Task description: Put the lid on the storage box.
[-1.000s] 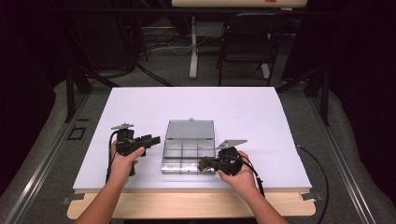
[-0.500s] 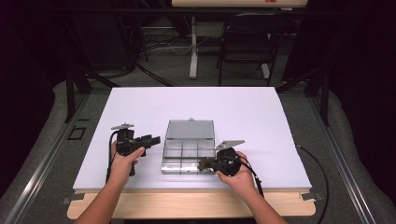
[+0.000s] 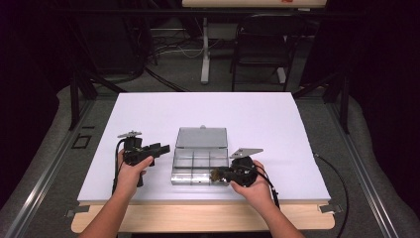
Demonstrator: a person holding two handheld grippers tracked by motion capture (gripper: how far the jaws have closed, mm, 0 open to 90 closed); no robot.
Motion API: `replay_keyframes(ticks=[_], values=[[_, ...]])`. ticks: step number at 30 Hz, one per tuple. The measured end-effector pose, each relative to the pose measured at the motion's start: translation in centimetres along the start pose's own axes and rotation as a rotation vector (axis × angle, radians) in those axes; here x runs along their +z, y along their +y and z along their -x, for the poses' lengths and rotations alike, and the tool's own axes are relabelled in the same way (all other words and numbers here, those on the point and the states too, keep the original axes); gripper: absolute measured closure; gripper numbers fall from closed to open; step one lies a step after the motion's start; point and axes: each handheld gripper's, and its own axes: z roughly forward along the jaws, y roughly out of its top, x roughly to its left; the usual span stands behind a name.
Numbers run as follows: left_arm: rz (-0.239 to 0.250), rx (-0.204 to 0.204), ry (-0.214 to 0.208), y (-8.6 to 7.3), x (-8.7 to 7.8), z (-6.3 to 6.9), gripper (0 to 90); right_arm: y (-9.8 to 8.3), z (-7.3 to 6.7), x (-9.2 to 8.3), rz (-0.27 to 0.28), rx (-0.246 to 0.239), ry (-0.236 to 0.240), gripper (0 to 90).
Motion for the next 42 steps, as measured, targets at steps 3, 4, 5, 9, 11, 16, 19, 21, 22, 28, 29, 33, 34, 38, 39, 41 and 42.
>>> replay_keyframes(ticks=[3, 4, 5, 9, 11, 16, 19, 21, 22, 28, 29, 33, 34, 38, 39, 41, 42], values=[[-0.001, 0.000, -0.001, 0.0, 0.0, 0.1, 43.2, 0.3, 0.0, -0.5, 0.030, 0.012, 0.011, 77.7], [-0.002, 0.000, -0.001, 0.0, 0.0, 0.1, 43.2, 0.4, 0.0, -0.6, 0.038, 0.015, 0.013, 76.8], [0.000, 0.000, 0.000, 0.0, 0.0, 0.1, 43.2, 0.5, 0.0, -0.9, 0.038, 0.016, 0.013, 76.5], [0.000, -0.003, 0.000, 0.0, 0.1, 0.1, 43.2, 0.9, 0.2, -1.3, 0.069, 0.015, 0.005, 73.5], [0.001, -0.003, 0.002, 0.0, 0.1, 0.1, 43.2, 1.0, 0.4, -1.5, 0.075, 0.026, 0.004, 72.7], [0.000, 0.002, 0.002, 0.0, 0.1, 0.1, 43.2, 1.2, 0.8, -1.5, 0.077, 0.032, -0.014, 70.3], [0.000, 0.002, 0.002, 0.0, 0.0, 0.1, 43.3, 1.3, 1.2, -1.6, 0.072, 0.041, -0.022, 69.4], [0.002, 0.003, 0.003, 0.0, 0.1, 0.1, 43.3, 1.4, 1.3, -1.6, 0.071, 0.042, -0.027, 68.3], [0.000, 0.001, 0.003, 0.0, 0.1, 0.1, 43.3, 1.5, 1.4, -1.6, 0.081, 0.045, -0.031, 67.4], [-0.002, 0.009, 0.004, 0.0, 0.2, 0.2, 43.4, 1.9, 1.8, -1.6, 0.078, 0.057, -0.041, 64.4], [-0.002, 0.010, 0.004, 0.0, 0.2, 0.2, 43.4, 1.9, 1.9, -1.6, 0.076, 0.056, -0.041, 63.7], [-0.006, 0.014, 0.006, 0.1, 0.3, 0.2, 43.4, 2.2, 2.3, -1.5, 0.079, 0.065, -0.054, 60.7], [-0.006, 0.014, 0.007, 0.1, 0.3, 0.2, 43.4, 2.3, 2.5, -1.6, 0.069, 0.065, -0.061, 60.2], [-0.018, 0.022, 0.013, 0.1, 0.7, 0.2, 43.6, 2.8, 3.1, -1.3, 0.071, 0.086, -0.066, 59.0], [-0.018, 0.021, 0.018, 0.1, 0.9, 0.3, 43.8, 2.9, 3.3, -1.3, 0.070, 0.089, -0.067, 58.9], [-0.027, 0.029, 0.017, 0.1, 1.2, 0.3, 44.2, 3.2, 3.6, -1.3, 0.070, 0.097, -0.070, 58.8], [-0.030, 0.025, 0.018, 0.1, 1.3, 0.3, 44.2, 3.3, 3.7, -1.2, 0.080, 0.109, -0.065, 58.7]])
